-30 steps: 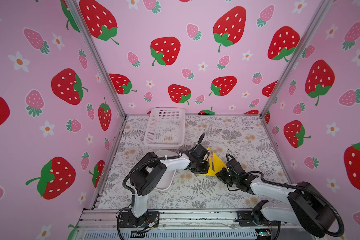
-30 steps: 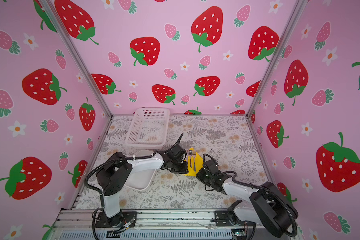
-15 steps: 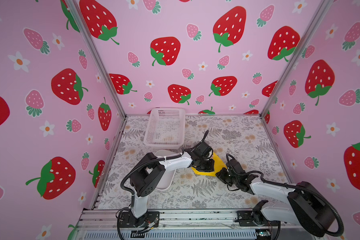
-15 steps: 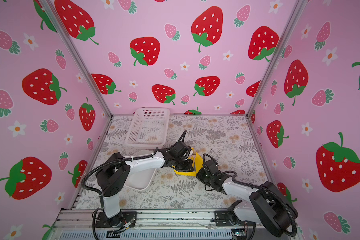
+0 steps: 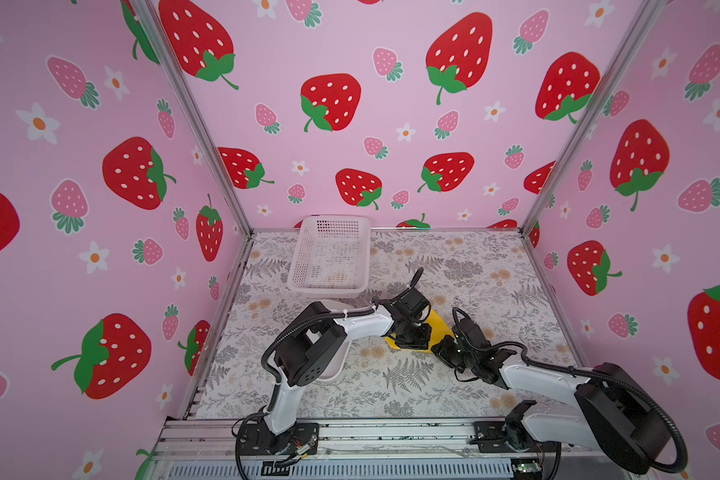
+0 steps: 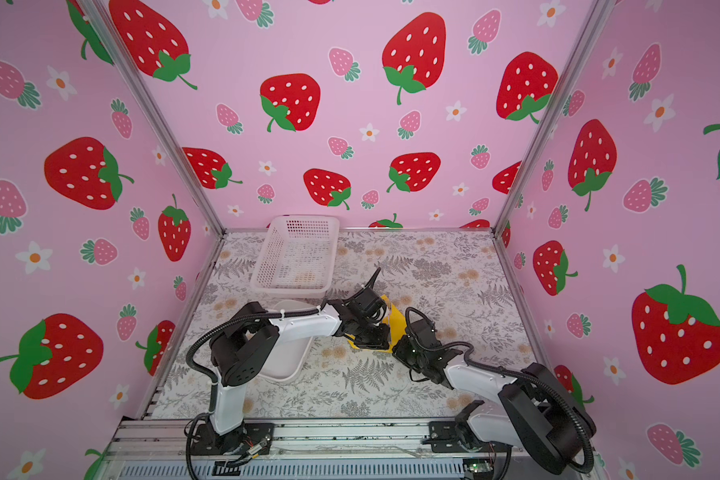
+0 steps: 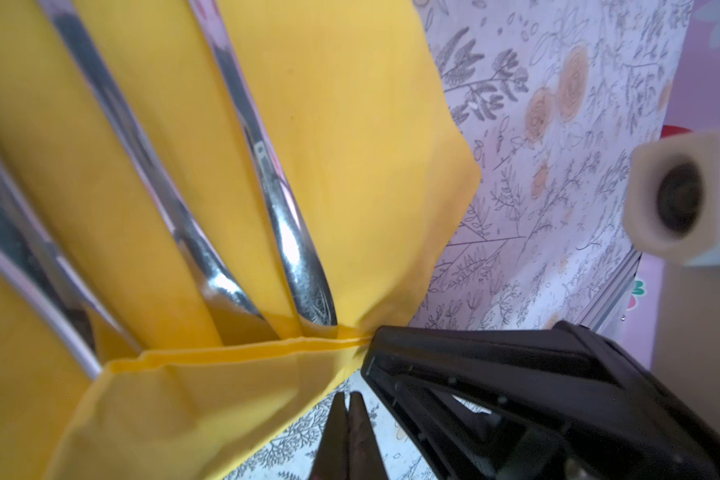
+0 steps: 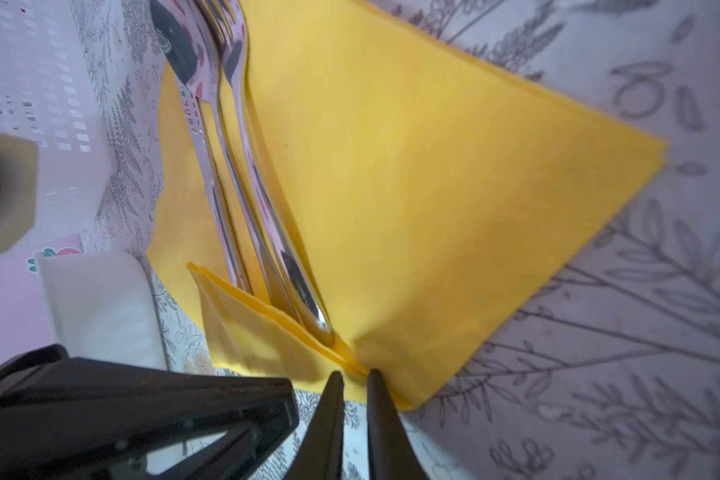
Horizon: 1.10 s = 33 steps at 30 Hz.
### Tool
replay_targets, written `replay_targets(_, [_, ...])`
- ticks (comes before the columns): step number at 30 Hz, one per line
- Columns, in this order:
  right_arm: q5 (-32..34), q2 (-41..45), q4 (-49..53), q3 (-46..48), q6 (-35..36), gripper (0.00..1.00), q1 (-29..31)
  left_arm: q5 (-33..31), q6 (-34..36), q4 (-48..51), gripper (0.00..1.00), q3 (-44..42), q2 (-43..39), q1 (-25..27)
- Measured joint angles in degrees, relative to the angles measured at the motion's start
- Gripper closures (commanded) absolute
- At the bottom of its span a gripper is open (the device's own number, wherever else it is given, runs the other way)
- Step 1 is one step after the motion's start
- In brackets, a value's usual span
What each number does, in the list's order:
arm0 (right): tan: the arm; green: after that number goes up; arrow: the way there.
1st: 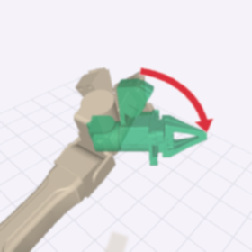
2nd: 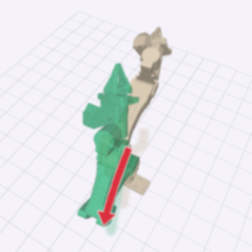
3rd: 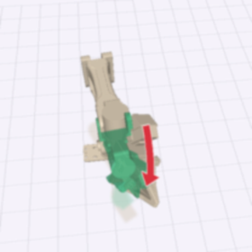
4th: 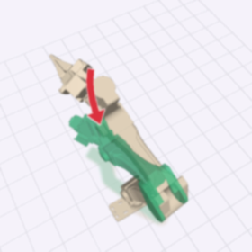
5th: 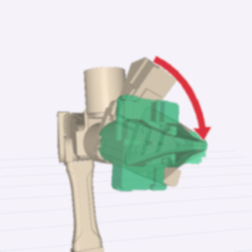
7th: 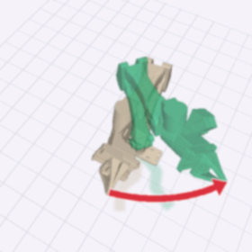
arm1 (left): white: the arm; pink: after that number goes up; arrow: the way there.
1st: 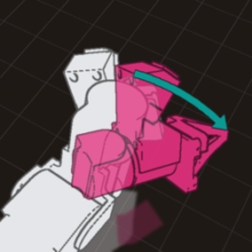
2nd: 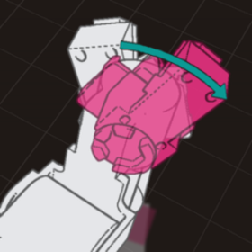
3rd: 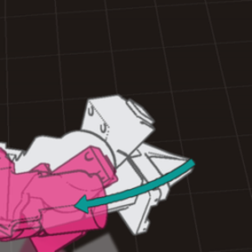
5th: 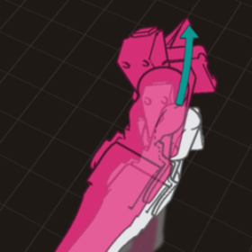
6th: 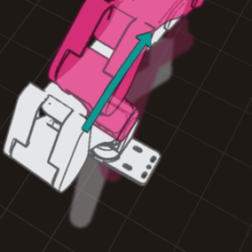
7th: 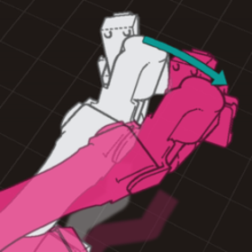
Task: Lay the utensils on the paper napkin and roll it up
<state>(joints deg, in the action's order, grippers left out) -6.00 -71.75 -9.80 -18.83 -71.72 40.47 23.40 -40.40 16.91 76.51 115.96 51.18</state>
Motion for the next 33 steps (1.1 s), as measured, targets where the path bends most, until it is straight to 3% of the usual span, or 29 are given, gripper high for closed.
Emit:
replay_targets(20, [-0.02,1.46,0.94,0.0,0.83,0.79,-0.79,-0.48,-0.31,0.02,1.0,0.48,1.62,0.0])
replay_targets(33, [-5.95,4.83,2.45,0.0,5.11,0.6,-15.1,-1.79,-0.96,-0.02,1.0,0.48,1.62,0.0])
